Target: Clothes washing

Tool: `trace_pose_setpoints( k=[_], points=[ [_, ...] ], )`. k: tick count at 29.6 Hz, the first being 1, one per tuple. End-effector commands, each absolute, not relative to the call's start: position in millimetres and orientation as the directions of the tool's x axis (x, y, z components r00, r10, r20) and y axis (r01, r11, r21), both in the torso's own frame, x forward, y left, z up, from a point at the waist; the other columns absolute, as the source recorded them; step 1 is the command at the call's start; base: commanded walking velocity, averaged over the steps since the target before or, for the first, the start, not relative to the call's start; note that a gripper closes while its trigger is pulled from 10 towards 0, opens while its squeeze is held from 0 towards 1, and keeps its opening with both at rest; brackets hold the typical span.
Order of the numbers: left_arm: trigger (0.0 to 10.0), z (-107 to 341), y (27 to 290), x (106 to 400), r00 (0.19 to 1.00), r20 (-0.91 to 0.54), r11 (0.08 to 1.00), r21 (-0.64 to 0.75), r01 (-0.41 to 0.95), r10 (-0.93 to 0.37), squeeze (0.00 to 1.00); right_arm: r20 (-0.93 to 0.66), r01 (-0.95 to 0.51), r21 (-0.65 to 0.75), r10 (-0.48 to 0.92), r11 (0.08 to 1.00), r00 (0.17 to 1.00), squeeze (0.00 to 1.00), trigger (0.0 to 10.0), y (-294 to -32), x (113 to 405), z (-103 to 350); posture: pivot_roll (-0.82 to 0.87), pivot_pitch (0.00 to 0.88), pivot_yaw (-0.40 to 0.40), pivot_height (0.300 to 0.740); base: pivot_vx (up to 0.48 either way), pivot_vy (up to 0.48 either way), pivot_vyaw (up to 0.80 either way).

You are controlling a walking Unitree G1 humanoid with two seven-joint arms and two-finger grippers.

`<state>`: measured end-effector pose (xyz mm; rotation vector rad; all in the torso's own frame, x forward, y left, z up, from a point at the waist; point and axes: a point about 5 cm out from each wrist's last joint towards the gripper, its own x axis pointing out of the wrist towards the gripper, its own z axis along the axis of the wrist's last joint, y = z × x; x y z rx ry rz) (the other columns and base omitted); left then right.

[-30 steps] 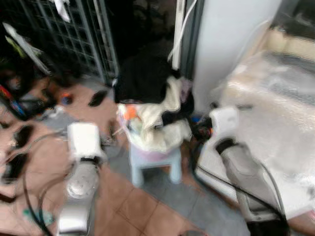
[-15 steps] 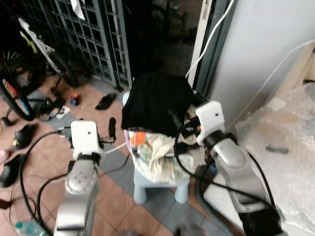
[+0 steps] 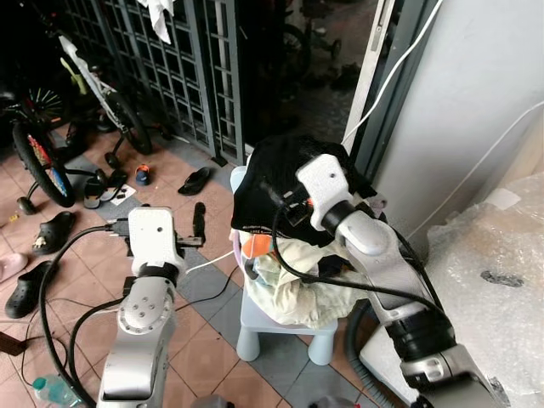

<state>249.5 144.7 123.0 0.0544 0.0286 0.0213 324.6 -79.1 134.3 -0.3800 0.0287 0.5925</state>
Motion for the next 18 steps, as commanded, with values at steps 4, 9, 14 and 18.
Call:
trace_pose_setpoints(
  k=[4, 9, 14, 18],
  points=[
    [10.0, 126.5, 145.1, 247.1, 1.0, -0.021, 0.997, 0.072, -0.015, 0.016, 0.0, -0.236, -0.478, -0.382, 0.417, 0.791, 0.878, 0.0, 0.0, -96.1, 334.6, 120.4, 0.03, 0.0, -0.003, 0.74, 0.0, 0.0, 0.0],
    [10.0, 127.2, 145.6, 248.6, 1.0, -0.021, 0.997, 0.075, -0.014, 0.016, 0.0, -0.242, -0.462, -0.384, 0.396, 0.799, 0.886, 0.0, 0.0, -97.8, 338.6, 120.9, 0.02, 0.0, 0.005, 0.74, 0.0, 0.0, 0.0],
    [10.0, 129.1, 144.4, 251.6, 1.0, -0.017, 0.997, 0.072, -0.012, 0.013, 0.0, -0.243, -0.46, -0.349, 0.395, 0.816, 0.886, 0.0, 0.0, -97.5, 336.1, 117.2, 0.02, 0.0, 0.008, 0.74, 0.0, 0.0, 0.0],
    [10.0, 127.7, 143.5, 250.2, 1.0, -0.021, 0.997, 0.072, -0.009, 0.011, 0.0, -0.246, -0.471, -0.331, 0.407, 0.817, 0.88, 0.0, 0.0, -95.7, 332.4, 114.6, 0.02, 0.0, 0.007, 0.74, 0.0, 0.0, 0.0]
  ],
)
